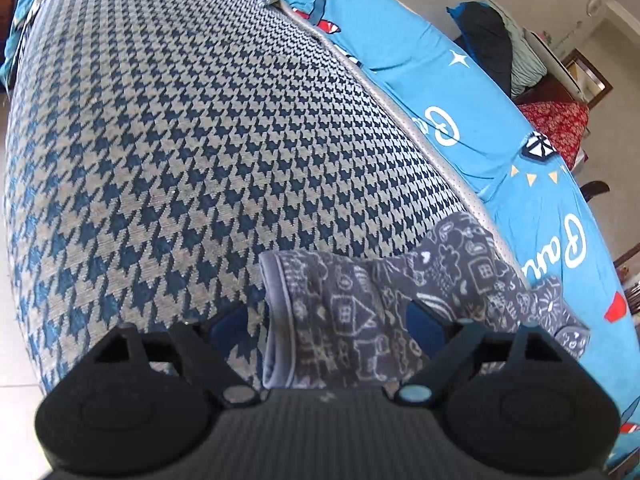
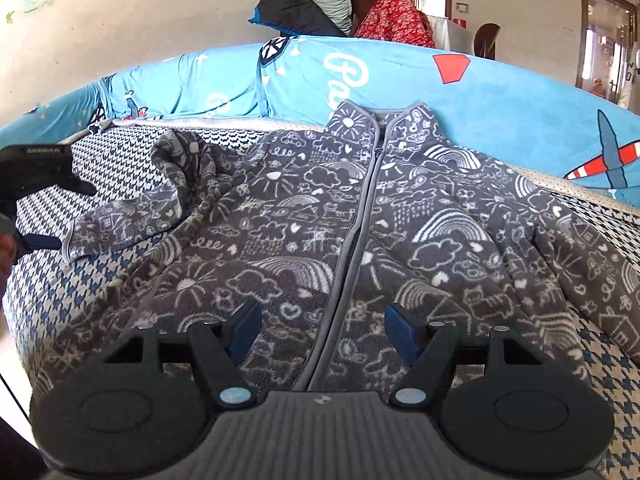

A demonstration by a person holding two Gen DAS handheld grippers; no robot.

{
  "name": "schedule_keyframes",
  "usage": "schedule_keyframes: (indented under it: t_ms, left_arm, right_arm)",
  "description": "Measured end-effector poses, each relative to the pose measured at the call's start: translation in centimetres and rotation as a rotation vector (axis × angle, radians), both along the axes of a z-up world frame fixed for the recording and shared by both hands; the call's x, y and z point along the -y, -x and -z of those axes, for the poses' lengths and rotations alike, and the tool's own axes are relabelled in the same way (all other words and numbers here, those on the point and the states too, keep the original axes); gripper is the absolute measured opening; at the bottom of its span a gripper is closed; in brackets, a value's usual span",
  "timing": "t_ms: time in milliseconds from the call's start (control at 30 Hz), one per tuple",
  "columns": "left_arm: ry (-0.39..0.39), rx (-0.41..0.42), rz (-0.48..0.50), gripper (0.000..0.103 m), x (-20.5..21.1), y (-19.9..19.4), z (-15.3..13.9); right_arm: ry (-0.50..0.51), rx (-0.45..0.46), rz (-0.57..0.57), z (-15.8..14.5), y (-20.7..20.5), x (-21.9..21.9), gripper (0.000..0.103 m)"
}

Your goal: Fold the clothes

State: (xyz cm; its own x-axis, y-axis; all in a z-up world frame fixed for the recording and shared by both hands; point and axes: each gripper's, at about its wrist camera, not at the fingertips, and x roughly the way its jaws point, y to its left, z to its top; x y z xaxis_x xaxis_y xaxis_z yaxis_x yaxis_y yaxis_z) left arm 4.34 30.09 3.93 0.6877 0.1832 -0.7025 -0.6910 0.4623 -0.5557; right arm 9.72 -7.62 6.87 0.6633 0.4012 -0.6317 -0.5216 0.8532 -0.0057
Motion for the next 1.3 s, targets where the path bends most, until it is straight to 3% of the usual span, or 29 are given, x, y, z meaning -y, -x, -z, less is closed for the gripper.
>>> schedule_keyframes:
  t_ms: [167, 233, 300, 333, 400, 467, 600, 733, 967, 1100, 1233, 1300]
  left_arm:
    - [0.039, 0.029, 0.028, 0.097, -1.8, -0.4, 1.0]
    - [0.036, 0.041, 0.05, 0.092, -1.9, -0.8, 1.2]
    - [0.039, 0.051, 0.066, 0.073, -2.1, -1.3, 1.4]
    - [0.045, 0.052, 0.069, 0.069, -2.2, -1.6, 1.6]
    - [0.053, 0.052, 0.076, 0.042, -2.3, -2.1, 1.9]
    - [0.063, 0.049, 0.086, 0.027, -2.2, -2.6, 2.2]
    - [0.054, 0.031, 0.083, 0.01, -1.5, -3.3, 2.4]
    - [0.054, 0.093, 0.097, 0.008, -0.7, -3.4, 1.4]
    - [-0.038, 0.289, 0.316, 0.008, 3.5, -4.9, -3.4]
    - [-0.107, 0.391, 0.519, 0.008, 7.9, -5.8, -5.9]
    - [-0.171, 0.424, 0.737, 0.008, 12.6, -6.5, -6.9]
    - [-0.2, 0.399, 0.831, 0.008, 14.7, -6.4, -6.5]
  right_arm:
    - [0.005, -0.025, -0.005, 0.5, -0.5, -0.6, 0.068]
    - [0.001, -0.037, -0.005, 0.6, -0.6, -0.7, 0.068]
    - [0.0, -0.047, -0.007, 0.7, -0.7, -0.8, 0.068]
    - [0.003, -0.048, -0.008, 0.8, -0.7, -0.8, 0.068]
    - [0.009, -0.047, -0.009, 0.8, -0.7, -0.8, 0.068]
    - [0.01, -0.048, -0.008, 0.9, -0.7, -0.8, 0.068]
    - [0.011, -0.053, -0.004, 0.9, -0.9, -0.8, 0.068]
    - [0.01, -0.051, 0.002, 0.9, -1.0, -0.7, 0.068]
    - [-0.006, -0.045, 0.016, 0.5, -1.1, -0.3, 0.068]
    - [-0.006, -0.036, 0.032, 0.4, -1.3, 0.0, 0.068]
    - [-0.019, -0.007, 0.099, -0.4, -2.0, 1.1, 0.068]
    - [-0.04, -0.001, 0.142, -0.9, -2.5, 1.9, 0.068]
